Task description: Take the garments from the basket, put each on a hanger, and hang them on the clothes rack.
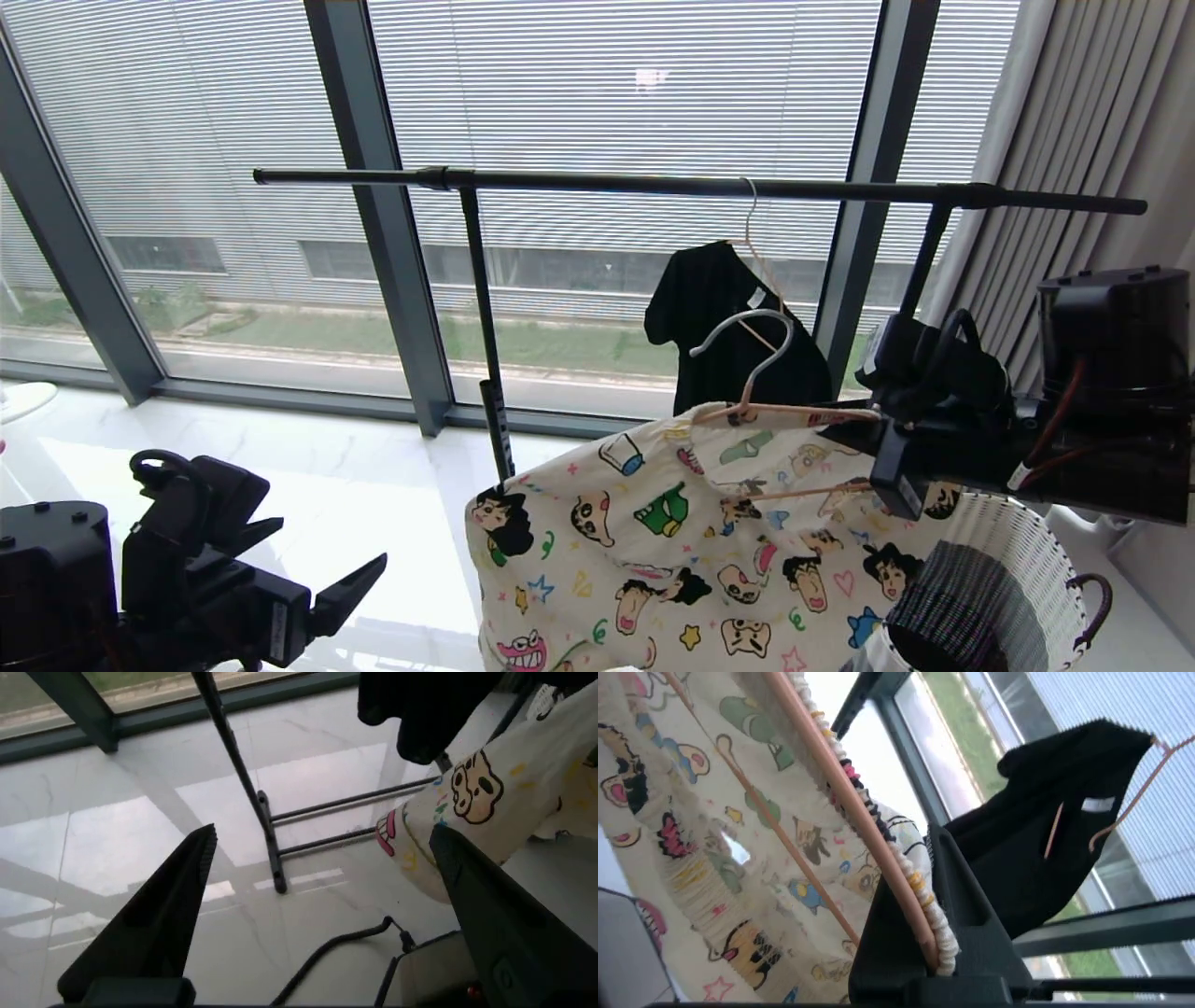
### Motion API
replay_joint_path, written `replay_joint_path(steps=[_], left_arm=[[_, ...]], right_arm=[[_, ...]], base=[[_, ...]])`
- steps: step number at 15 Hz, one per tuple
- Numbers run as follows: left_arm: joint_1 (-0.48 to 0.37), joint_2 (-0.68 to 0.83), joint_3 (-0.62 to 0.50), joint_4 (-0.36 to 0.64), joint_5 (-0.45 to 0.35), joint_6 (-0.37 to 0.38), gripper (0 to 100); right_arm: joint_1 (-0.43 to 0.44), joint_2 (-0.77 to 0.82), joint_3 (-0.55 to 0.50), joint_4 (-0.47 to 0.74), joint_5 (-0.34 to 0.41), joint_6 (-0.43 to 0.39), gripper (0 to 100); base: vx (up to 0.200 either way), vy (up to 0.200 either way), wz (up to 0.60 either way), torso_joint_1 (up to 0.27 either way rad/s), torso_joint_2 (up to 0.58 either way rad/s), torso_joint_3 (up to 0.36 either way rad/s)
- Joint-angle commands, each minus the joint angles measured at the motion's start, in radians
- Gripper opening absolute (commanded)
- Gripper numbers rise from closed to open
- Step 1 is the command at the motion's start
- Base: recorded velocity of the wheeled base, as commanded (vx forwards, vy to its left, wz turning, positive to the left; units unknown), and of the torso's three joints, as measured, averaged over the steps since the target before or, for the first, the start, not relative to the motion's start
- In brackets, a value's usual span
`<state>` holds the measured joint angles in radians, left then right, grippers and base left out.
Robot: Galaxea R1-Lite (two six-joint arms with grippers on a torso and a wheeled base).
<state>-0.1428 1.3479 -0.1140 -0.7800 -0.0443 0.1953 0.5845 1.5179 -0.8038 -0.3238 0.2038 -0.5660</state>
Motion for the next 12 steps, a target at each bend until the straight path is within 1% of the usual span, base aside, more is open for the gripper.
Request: replay_joint_path(steps=[1,2,3,4,5,7,8,9,12], left_arm=[[-0.001,-0.036,-0.016,-0.001,0.101,-0.001,100],[-0.001,-0.042,-0.041,-0.001,0.195,-0.002,100],[0.000,-0.049,-0.059,-0.001,0.242,-0.002,100],[0.000,-0.055,-0.081,-0.001,0.291,-0.002,100],[0.000,-0.056,-0.098,-0.001,0.317,-0.001,100],[0.009,-0.062,-0.105,-0.001,0.328,0.003,100],[0.017,-0.065,-0.105,-0.001,0.328,0.004,100],[0.026,-0.064,-0.107,-0.001,0.328,0.004,100],[0.052,-0.062,-0.113,-0.001,0.328,0.006,100]], right_arm=[[-0.005,-0.022,0.011,0.045,-0.044,0.032,0],[-0.005,-0.039,0.014,0.108,-0.110,0.089,0],[-0.005,-0.054,0.021,0.143,-0.159,0.133,0],[-0.005,-0.082,0.038,0.193,-0.238,0.202,0],[-0.005,-0.113,0.055,0.244,-0.305,0.267,0],[-0.008,-0.174,0.091,0.328,-0.369,0.360,0],[-0.014,-0.214,0.106,0.371,-0.400,0.385,0],[-0.029,-0.251,0.112,0.419,-0.422,0.397,0],[-0.118,-0.361,0.112,0.578,-0.425,0.400,0]], base=[[0.000,0.000,0.00,0.000,0.00,0.000],[0.000,0.000,0.00,0.000,0.00,0.000],[0.000,0.000,0.00,0.000,0.00,0.000],[0.000,0.000,0.00,0.000,0.00,0.000],[0.000,0.000,0.00,0.000,0.00,0.000],[0.000,0.000,0.00,0.000,0.00,0.000],[0.000,0.000,0.00,0.000,0.00,0.000],[0.000,0.000,0.00,0.000,0.00,0.000],[0.000,0.000,0.00,0.000,0.00,0.000]])
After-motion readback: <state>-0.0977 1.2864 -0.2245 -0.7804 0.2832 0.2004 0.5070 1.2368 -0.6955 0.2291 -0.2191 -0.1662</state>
